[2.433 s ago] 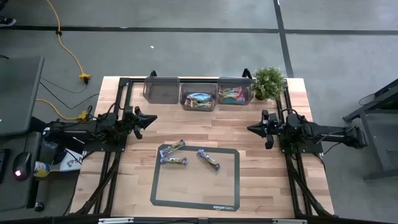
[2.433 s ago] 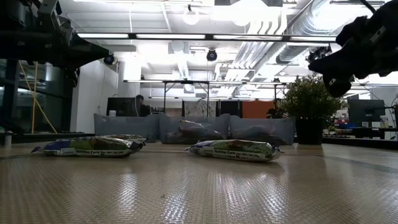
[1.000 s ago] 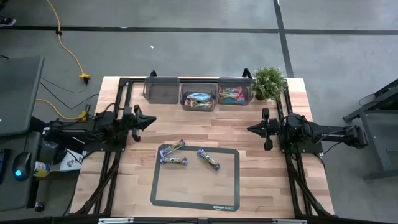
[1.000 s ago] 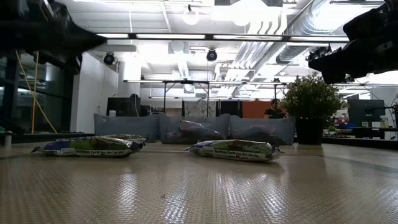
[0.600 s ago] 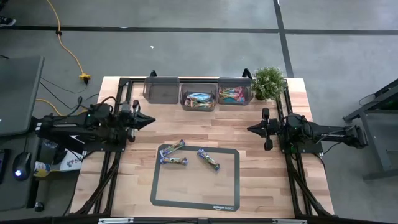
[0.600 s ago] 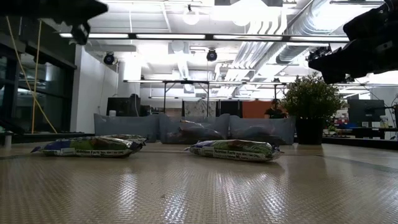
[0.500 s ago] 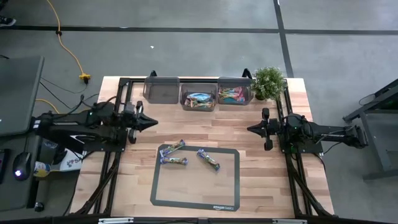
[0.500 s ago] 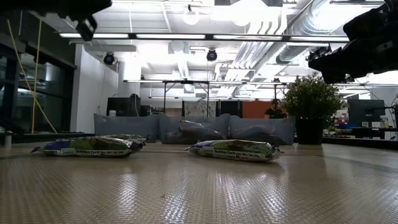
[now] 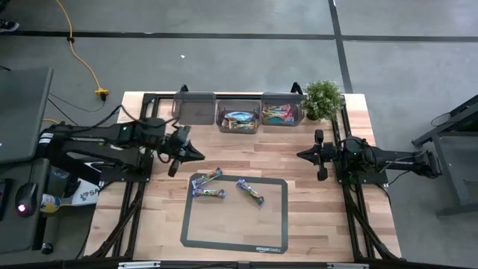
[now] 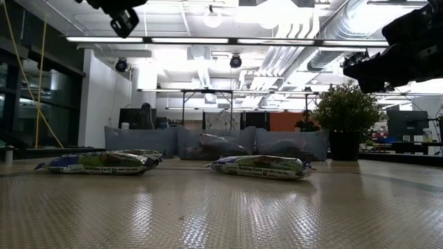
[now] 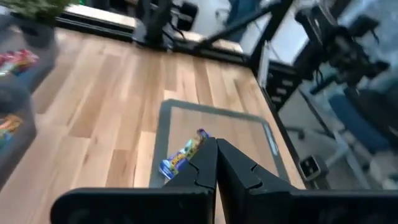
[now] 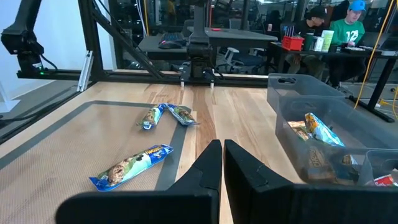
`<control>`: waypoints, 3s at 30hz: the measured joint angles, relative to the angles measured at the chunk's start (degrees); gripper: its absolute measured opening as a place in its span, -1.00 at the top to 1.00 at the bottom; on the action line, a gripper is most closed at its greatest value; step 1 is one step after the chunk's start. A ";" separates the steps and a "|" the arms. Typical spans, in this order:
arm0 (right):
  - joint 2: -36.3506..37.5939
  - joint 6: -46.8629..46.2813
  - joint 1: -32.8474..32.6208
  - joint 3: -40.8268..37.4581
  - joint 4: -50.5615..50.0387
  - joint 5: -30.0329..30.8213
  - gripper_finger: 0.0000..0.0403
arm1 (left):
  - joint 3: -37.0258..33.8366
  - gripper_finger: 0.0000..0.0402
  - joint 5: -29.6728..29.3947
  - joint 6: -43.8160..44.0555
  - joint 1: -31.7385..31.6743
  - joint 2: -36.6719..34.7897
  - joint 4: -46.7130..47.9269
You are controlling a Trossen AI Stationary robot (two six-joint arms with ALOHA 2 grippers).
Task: Pick and place Granola Bars by type
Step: Put the right blue granola bar into the left black bin
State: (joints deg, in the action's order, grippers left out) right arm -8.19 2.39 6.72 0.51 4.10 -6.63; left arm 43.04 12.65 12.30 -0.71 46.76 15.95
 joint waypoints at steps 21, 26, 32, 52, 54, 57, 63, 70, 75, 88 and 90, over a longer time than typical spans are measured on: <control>-0.02 0.00 0.01 0.00 0.00 0.00 1.00 | 6.15 1.00 2.40 -17.93 0.00 20.66 7.38; 0.00 0.00 0.00 0.00 0.01 0.00 1.00 | 10.94 1.00 -0.28 -18.49 0.00 26.94 10.99; -0.09 0.00 -0.02 0.00 -0.38 0.00 1.00 | 24.78 1.00 -0.38 -19.66 0.00 35.87 19.65; -0.09 -0.02 0.00 0.00 -0.33 0.00 1.00 | 60.26 1.00 -6.00 -35.85 7.93 54.61 42.09; -0.07 -0.02 -0.02 0.00 -0.55 -0.02 1.00 | 60.14 1.00 -6.21 -38.16 9.24 55.36 43.13; -0.07 -0.01 -0.01 0.00 -0.41 0.00 1.00 | 60.13 1.00 -7.44 -40.48 10.90 56.61 42.96; -0.02 0.00 -0.02 0.00 -0.40 -0.02 1.00 | 60.15 0.99 -10.00 -40.71 12.11 59.88 41.83; -0.46 -0.02 -0.02 0.00 -0.32 -0.01 1.00 | 60.02 0.63 -7.36 -40.30 11.98 61.94 41.14; -0.44 -0.02 -0.01 0.00 -0.78 -0.02 1.00 | 59.98 0.16 -10.23 -40.81 12.00 63.25 39.08; -0.66 -0.02 0.00 0.00 -0.06 0.00 1.00 | 59.94 -0.43 -13.51 -46.81 11.96 69.64 36.93; -0.74 -0.02 0.01 -0.02 -0.55 0.00 1.00 | 59.90 -0.43 -12.86 -47.01 11.96 71.09 35.77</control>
State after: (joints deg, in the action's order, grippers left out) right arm -8.93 2.37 6.72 0.49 3.55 -6.63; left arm 102.93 -0.20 -34.71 11.25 117.85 51.72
